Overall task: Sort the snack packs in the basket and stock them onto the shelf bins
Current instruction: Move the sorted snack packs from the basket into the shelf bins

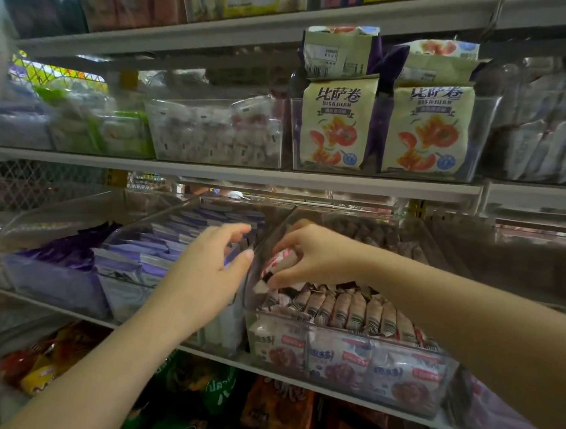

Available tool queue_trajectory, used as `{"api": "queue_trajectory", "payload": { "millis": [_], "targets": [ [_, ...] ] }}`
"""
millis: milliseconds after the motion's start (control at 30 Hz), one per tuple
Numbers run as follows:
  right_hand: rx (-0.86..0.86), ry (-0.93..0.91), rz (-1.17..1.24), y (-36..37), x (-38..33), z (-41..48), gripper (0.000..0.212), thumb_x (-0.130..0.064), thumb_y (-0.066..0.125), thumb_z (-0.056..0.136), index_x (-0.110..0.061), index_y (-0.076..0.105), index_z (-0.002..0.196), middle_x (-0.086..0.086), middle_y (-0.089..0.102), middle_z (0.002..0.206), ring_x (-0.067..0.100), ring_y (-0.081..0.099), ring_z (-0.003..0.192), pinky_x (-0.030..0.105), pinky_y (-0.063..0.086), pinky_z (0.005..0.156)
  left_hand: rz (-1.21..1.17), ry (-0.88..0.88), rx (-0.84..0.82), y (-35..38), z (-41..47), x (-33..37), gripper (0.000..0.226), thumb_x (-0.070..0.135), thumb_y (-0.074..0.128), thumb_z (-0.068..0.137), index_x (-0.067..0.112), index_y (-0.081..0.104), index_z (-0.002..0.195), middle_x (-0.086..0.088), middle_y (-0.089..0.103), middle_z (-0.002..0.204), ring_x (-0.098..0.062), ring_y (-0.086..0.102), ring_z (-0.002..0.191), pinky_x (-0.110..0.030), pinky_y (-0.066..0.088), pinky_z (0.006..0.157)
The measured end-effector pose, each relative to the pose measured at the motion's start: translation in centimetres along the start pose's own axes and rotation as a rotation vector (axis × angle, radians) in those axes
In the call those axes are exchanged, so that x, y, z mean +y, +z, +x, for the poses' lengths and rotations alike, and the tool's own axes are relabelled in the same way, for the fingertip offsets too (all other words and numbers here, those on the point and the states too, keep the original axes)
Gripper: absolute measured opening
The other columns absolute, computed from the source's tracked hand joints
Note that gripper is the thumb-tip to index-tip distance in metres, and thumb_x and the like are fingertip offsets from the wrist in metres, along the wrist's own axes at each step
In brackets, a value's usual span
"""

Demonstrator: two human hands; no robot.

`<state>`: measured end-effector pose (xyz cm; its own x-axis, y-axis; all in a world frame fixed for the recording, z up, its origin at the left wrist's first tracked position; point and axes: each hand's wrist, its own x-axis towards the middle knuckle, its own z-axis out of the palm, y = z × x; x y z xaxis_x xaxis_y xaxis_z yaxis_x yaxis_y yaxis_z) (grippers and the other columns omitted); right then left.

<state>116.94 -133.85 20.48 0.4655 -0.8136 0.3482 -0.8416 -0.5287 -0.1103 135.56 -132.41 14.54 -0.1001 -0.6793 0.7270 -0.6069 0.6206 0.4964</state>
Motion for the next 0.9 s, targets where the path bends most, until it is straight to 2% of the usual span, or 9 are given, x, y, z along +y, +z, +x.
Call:
{"api": "queue_trajectory", "payload": {
  "millis": [33, 100, 200, 300, 367, 433, 567, 767, 900],
  "targets": [
    [-0.043, 0.006, -0.027, 0.6, -0.1, 0.8, 0.019, -0.040, 0.078, 0.072, -0.029, 0.069, 0.085, -0.022, 0.061, 0.078, -0.004, 0.055, 0.071, 0.008, 0.043, 0.053, 0.035, 0.004, -0.037, 0.2, -0.1, -0.4, 0.041, 0.030, 0.052, 0.096, 0.031, 0.047, 0.136, 0.009, 0.049, 0.133, -0.004, 0.046, 0.117, -0.021, 0.035, 0.093],
    [-0.095, 0.016, -0.075, 1.5, -0.2, 2.2, 0.020, -0.037, 0.080, 0.072, -0.033, 0.060, 0.075, -0.026, 0.058, 0.068, -0.005, 0.053, 0.066, 0.007, 0.037, 0.048, 0.121, 0.027, -0.087, 0.7, -0.6, -0.9, 0.040, 0.033, 0.052, 0.095, 0.033, 0.047, 0.135, 0.013, 0.046, 0.133, -0.005, 0.043, 0.123, -0.028, 0.038, 0.101],
    [-0.101, 0.034, -0.189, 2.2, -0.1, 3.2, 0.043, -0.045, 0.078, 0.071, -0.028, 0.064, 0.109, -0.014, 0.055, 0.092, 0.009, 0.051, 0.084, 0.017, 0.039, 0.060, 0.213, 0.092, -0.100, 1.1, -1.1, -1.1, 0.039, 0.039, 0.051, 0.095, 0.039, 0.045, 0.133, 0.020, 0.043, 0.130, -0.003, 0.039, 0.124, -0.033, 0.038, 0.105],
    [-0.095, 0.045, -0.210, 2.0, 0.3, 2.5, 0.067, -0.049, 0.078, 0.069, -0.022, 0.054, 0.125, -0.001, 0.056, 0.116, 0.017, 0.053, 0.102, 0.031, 0.050, 0.084, 0.322, 0.188, -0.093, 1.4, -0.9, -1.3, 0.038, 0.042, 0.051, 0.094, 0.041, 0.046, 0.131, 0.023, 0.042, 0.128, -0.002, 0.036, 0.124, -0.030, 0.034, 0.106],
    [-0.114, 0.062, -0.168, 1.5, 0.8, 1.2, 0.088, -0.051, 0.080, 0.066, -0.020, 0.038, 0.137, -0.001, 0.048, 0.130, 0.016, 0.050, 0.111, 0.029, 0.046, 0.094, 0.436, 0.273, -0.111, 1.8, -0.5, -1.2, 0.042, 0.046, 0.051, 0.093, 0.043, 0.044, 0.134, 0.024, 0.041, 0.134, -0.002, 0.030, 0.129, -0.030, 0.026, 0.110],
    [-0.099, 0.043, -0.146, 1.2, 1.5, 0.0, 0.096, -0.049, 0.081, 0.066, -0.021, 0.029, 0.142, -0.003, 0.040, 0.137, 0.011, 0.044, 0.117, 0.018, 0.039, 0.093, 0.561, 0.340, -0.164, 2.4, 0.2, -1.0, 0.046, 0.047, 0.051, 0.093, 0.043, 0.041, 0.138, 0.024, 0.039, 0.140, -0.004, 0.022, 0.137, -0.036, 0.013, 0.115],
    [0.022, 0.017, -0.167, 1.9, 2.3, -1.2, 0.079, -0.043, 0.078, 0.072, -0.021, 0.040, 0.137, -0.002, 0.044, 0.135, 0.012, 0.047, 0.111, 0.015, 0.041, 0.088, 0.719, 0.379, -0.243, 3.4, 1.8, -0.6, 0.047, 0.039, 0.051, 0.094, 0.041, 0.039, 0.139, 0.015, 0.043, 0.142, -0.014, 0.018, 0.142, -0.048, 0.000, 0.117],
    [0.105, -0.043, -0.120, 4.0, 2.5, -0.4, 0.062, -0.033, 0.077, 0.074, -0.019, 0.051, 0.127, -0.003, 0.038, 0.130, 0.005, 0.041, 0.098, 0.005, 0.034, 0.076, 0.847, 0.397, -0.274, 3.6, 3.4, -0.9, 0.047, 0.044, 0.055, 0.089, 0.034, 0.045, 0.134, 0.007, 0.044, 0.138, -0.018, 0.022, 0.139, -0.053, 0.002, 0.116],
    [0.189, -0.006, -0.161, 3.9, 3.0, 0.4, 0.058, -0.027, 0.073, 0.077, -0.016, 0.049, 0.129, 0.002, 0.039, 0.133, 0.018, 0.048, 0.113, 0.014, 0.033, 0.083, 0.877, 0.387, -0.227, 4.2, 3.9, -0.8, 0.051, 0.047, 0.057, 0.087, 0.031, 0.045, 0.133, 0.008, 0.049, 0.138, -0.018, 0.027, 0.139, -0.053, 0.001, 0.115]
  ]
}}
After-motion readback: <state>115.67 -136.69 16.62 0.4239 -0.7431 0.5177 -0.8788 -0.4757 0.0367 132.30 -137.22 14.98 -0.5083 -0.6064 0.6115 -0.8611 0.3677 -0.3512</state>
